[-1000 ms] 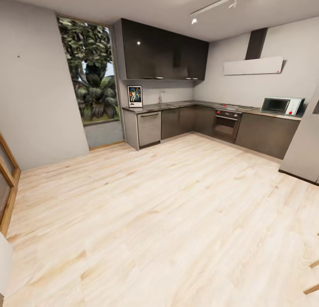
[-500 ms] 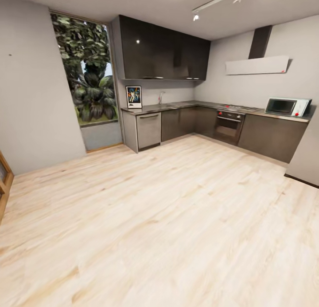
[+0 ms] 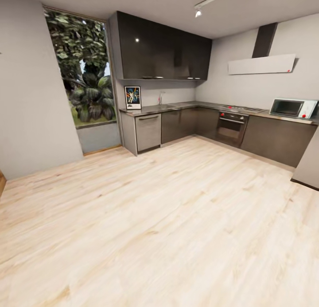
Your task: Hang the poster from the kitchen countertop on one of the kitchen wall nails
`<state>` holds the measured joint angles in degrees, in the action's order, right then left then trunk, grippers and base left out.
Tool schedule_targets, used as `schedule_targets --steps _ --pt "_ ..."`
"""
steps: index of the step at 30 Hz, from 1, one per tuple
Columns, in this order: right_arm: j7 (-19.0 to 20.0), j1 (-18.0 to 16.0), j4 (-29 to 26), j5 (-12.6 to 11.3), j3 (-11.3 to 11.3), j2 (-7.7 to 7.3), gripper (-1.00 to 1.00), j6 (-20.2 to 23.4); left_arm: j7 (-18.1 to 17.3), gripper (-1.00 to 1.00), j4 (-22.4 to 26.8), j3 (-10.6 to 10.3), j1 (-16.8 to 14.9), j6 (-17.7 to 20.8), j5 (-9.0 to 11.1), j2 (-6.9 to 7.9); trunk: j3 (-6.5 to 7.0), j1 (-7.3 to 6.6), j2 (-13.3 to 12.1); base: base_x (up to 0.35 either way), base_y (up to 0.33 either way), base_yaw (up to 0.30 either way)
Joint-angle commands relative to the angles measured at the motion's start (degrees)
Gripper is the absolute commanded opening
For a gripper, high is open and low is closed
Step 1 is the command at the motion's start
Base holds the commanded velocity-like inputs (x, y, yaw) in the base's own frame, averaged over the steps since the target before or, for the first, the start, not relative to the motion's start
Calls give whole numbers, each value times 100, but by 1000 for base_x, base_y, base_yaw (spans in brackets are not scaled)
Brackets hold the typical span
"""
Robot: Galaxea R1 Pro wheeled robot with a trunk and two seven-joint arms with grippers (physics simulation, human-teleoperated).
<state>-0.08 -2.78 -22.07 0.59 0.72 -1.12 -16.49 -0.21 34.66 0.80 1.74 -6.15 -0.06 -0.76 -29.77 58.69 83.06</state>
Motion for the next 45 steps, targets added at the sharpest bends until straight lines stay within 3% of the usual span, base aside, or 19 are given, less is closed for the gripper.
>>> schedule_targets --steps 1,45 --pt "-1 -3 3 7 7 -2 100 -18 -1 100 6 8 2 -9 -1 -1 -4 4 2 334 0 0" --pt "-1 -3 10 11 16 -2 100 -20 2 100 6 8 2 -9 4 6 -4 4 2 334 0 0"
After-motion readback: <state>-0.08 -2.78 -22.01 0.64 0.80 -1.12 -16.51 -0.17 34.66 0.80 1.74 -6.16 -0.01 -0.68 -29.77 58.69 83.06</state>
